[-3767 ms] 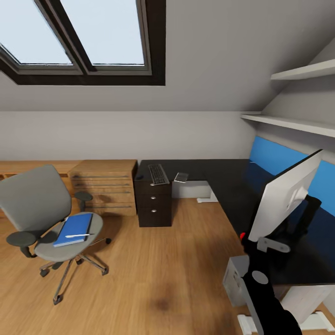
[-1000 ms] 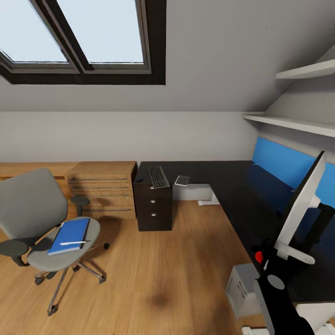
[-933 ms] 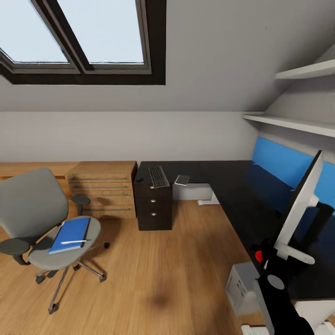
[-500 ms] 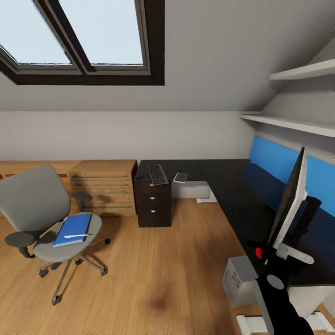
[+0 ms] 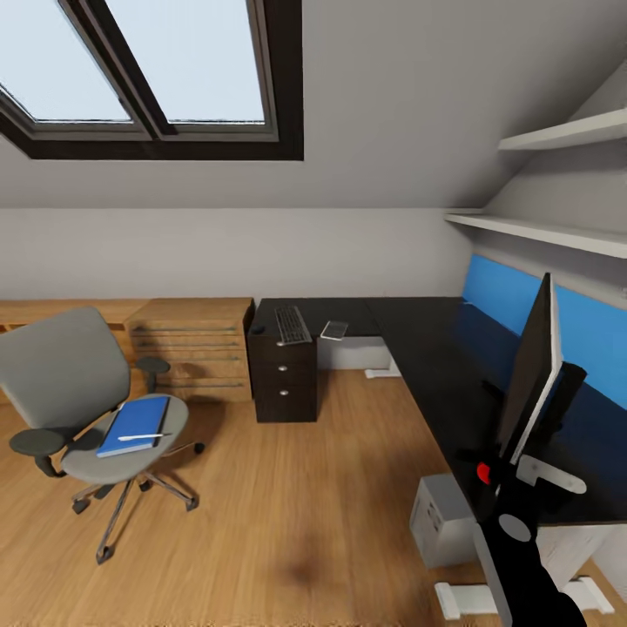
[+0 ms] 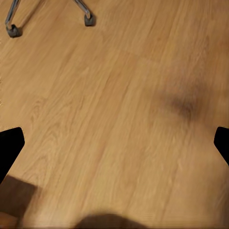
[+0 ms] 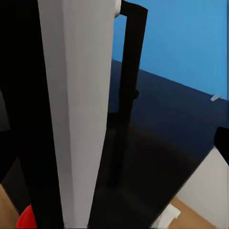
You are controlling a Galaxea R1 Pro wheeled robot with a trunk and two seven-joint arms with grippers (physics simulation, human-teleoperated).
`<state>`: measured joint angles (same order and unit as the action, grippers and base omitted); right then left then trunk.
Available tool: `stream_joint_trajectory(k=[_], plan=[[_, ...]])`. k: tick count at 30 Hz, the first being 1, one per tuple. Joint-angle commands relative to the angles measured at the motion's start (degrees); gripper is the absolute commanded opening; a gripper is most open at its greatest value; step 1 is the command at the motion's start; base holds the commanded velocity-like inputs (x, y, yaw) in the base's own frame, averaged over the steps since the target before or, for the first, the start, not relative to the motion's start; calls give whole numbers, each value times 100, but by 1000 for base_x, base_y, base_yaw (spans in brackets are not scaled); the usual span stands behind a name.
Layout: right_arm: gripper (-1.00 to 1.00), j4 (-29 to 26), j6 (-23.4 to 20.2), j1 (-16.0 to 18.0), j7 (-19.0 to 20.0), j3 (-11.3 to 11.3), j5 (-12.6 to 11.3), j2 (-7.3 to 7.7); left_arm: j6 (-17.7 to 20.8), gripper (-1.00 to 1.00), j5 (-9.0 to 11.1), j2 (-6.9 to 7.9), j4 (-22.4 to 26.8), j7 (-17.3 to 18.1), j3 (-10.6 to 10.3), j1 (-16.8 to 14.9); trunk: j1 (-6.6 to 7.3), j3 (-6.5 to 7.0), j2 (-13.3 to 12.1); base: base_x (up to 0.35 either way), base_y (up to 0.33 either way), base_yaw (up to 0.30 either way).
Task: In the bedroom, organize the workspace by keeping the computer under the desk, ensuring the monitor is on the desk, placing the keyboard on the desk next to the monitor, placing the mouse on the desk next to the keyboard, moving the folder from the swivel chair onto the desk next to the mouse, stacking the notebook on top of the folder with the pen on top of the notebook, and positioning the swivel chair next to the desk.
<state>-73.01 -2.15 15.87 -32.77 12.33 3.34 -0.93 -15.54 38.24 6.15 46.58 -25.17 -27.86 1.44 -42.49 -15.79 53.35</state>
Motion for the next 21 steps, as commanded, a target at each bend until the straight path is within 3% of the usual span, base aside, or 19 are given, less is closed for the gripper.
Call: stream_joint_trajectory(k=[1, 21], plan=[[100, -3, -23, 4, -10, 7, 34, -6, -37, 100, 61, 9, 9, -31, -35, -3, 1, -6, 5, -232, -4, 0], [100, -3, 4, 4, 25, 7, 27, -16, -37, 100, 54, 9, 9, -34, -42, -3, 1, -6, 5, -316, -23, 0]])
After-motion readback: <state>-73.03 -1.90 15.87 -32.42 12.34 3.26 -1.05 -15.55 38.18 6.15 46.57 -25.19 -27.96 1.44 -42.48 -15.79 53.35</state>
